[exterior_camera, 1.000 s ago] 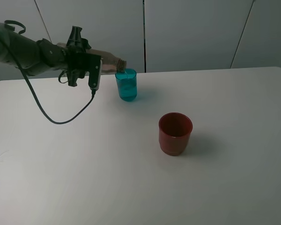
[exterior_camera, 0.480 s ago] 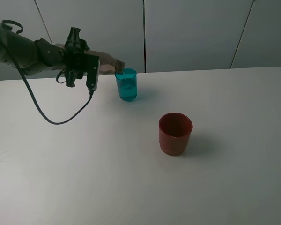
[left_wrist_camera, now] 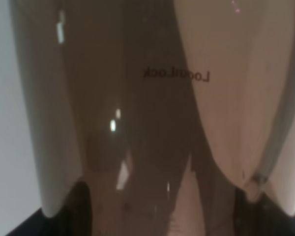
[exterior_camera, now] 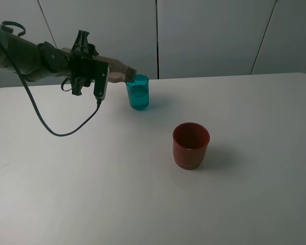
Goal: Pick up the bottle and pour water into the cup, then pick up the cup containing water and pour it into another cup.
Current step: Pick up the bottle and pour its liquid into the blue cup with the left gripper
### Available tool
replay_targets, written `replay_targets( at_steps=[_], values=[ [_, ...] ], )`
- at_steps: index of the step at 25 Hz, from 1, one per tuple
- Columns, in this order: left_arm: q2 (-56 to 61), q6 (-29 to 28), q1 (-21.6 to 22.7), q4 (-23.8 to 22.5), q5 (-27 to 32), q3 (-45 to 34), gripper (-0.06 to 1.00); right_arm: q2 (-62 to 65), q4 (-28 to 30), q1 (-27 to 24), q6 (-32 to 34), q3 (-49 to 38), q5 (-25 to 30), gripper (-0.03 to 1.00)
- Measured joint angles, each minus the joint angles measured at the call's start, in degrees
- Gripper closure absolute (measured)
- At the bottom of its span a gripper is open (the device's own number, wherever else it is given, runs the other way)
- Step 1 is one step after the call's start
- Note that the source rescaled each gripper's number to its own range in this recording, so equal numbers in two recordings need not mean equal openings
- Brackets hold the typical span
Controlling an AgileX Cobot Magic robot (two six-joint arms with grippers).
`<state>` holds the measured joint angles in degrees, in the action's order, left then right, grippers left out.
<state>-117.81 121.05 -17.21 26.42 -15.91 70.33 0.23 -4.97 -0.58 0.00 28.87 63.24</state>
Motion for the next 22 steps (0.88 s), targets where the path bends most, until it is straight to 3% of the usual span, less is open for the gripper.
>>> replay_targets(
  at_steps=[5, 22],
  values=[
    [0.00, 0.00, 0.00, -3.47, 0.84, 0.00, 0.94, 0.00, 0.00, 0.00, -0.39, 0.00, 0.00, 0.02],
    [0.28, 0.00, 0.89, -6.55, 1.17, 0.00, 0.94, 0.00, 0.00, 0.00, 0.00, 0.00, 0.00, 0.02]
  ],
)
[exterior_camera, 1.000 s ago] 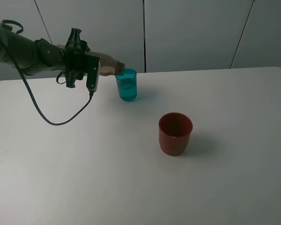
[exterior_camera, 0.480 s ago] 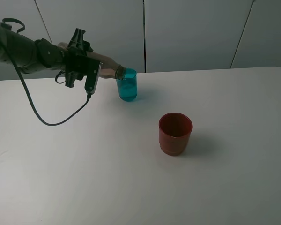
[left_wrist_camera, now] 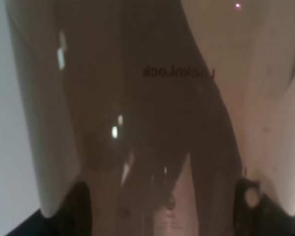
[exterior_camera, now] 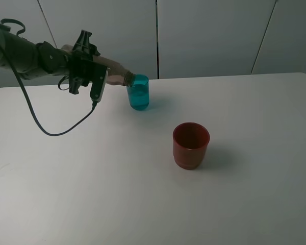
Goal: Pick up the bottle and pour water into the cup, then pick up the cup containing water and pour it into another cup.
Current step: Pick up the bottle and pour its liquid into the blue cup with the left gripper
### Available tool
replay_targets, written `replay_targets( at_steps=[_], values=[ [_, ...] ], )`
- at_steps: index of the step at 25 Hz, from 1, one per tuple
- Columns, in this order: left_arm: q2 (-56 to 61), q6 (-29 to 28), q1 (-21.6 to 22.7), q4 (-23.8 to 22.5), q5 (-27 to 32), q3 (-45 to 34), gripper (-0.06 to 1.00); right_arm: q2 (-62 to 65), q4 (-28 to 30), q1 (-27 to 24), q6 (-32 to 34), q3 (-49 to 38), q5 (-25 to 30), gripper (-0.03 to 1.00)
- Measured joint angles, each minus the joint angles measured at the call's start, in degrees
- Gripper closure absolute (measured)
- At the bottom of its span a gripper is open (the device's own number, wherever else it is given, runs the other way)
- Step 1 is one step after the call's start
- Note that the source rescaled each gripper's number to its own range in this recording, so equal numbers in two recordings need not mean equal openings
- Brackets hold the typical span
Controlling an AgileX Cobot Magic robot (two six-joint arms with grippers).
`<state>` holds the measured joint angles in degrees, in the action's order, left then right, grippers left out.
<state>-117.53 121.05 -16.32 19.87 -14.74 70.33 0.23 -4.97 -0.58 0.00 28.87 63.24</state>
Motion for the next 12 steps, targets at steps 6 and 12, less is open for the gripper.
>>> replay_targets(
  at_steps=[6, 12],
  values=[
    [0.00, 0.00, 0.73, -0.53, -0.83, 0.00, 0.94, 0.00, 0.00, 0.00, 0.00, 0.00, 0.00, 0.02],
    [0.00, 0.00, 0.82, -1.48, -1.69, 0.00, 0.94, 0.00, 0.00, 0.00, -0.39, 0.00, 0.00, 0.02]
  ],
)
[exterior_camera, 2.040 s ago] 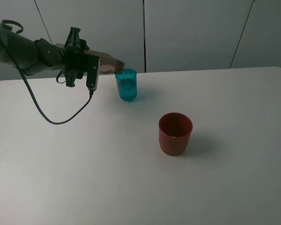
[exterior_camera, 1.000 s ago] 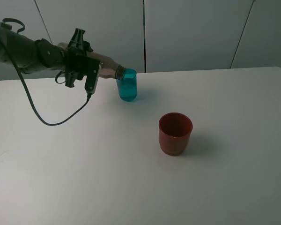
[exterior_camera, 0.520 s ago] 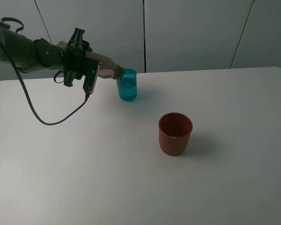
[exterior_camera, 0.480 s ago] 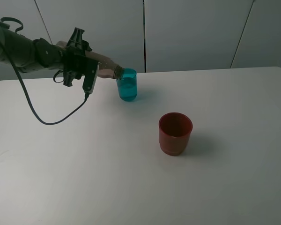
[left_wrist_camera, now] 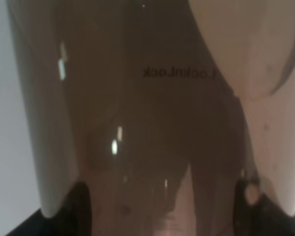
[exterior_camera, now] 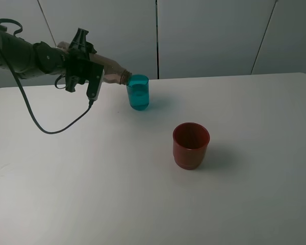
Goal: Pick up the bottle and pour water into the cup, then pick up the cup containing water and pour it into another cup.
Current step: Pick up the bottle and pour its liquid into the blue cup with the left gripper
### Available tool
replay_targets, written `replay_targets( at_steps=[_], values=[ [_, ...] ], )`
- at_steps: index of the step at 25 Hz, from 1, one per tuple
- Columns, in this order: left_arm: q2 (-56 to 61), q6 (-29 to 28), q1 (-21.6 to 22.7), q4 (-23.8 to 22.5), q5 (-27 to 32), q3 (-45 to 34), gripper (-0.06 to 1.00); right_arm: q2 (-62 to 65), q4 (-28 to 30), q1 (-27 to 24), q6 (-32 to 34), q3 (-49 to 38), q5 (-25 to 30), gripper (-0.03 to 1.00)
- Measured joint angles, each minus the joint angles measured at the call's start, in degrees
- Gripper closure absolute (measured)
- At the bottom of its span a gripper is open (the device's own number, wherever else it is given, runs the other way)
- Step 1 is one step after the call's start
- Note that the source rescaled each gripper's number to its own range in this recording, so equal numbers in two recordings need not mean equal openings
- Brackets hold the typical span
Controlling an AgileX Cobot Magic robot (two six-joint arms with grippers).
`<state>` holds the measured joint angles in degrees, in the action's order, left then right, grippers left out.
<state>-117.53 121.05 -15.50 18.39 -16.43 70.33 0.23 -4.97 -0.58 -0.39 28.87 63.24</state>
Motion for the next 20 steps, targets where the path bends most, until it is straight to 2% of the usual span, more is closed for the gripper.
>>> replay_targets(
  at_steps=[20],
  values=[
    [0.00, 0.00, 0.03, -1.62, -2.12, 0.13, 0.94, 0.00, 0.00, 0.00, 0.39, 0.00, 0.00, 0.02]
  ],
)
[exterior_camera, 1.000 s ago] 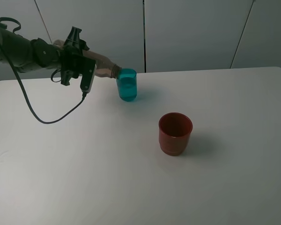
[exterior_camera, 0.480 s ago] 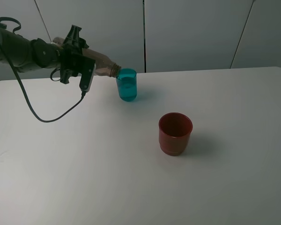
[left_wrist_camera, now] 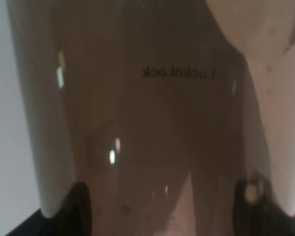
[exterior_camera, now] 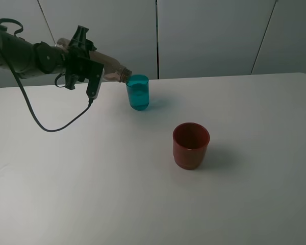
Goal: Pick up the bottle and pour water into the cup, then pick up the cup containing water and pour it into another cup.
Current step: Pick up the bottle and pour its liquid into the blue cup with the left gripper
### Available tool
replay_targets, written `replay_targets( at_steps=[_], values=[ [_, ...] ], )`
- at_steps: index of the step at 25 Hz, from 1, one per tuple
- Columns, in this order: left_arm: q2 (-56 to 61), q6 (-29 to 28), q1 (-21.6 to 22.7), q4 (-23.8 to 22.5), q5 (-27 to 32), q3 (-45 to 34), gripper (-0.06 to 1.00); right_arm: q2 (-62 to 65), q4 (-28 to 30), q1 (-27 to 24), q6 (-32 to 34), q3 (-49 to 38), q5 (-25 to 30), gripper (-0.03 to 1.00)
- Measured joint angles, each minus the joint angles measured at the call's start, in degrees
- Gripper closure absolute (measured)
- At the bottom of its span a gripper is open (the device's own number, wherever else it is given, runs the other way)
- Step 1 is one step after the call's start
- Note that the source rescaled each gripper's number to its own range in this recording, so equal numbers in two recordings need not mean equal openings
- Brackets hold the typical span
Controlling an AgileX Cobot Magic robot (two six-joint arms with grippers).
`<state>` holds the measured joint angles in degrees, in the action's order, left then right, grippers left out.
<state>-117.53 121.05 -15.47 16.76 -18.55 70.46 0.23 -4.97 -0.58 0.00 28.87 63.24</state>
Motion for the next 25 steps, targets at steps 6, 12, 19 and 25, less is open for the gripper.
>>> replay_targets(
  at_steps=[6, 12, 19, 25],
  values=[
    [0.00, 0.00, -0.47, -0.73, 0.78, 3.44, 0.94, 0.00, 0.00, 0.00, -0.39, 0.00, 0.00, 0.02],
    [0.00, 0.00, -0.72, -5.13, 2.59, 3.45, 0.94, 0.00, 0.00, 0.00, -0.39, 0.00, 0.00, 0.02],
    [0.00, 0.00, -0.95, -6.61, 2.80, 3.45, 0.94, 0.00, 0.00, 0.00, -0.39, 0.00, 0.00, 0.02],
    [0.00, 0.00, -0.95, -7.34, 2.80, 3.45, 0.94, 0.00, 0.00, 0.00, -0.39, 0.00, 0.00, 0.02]
  ],
)
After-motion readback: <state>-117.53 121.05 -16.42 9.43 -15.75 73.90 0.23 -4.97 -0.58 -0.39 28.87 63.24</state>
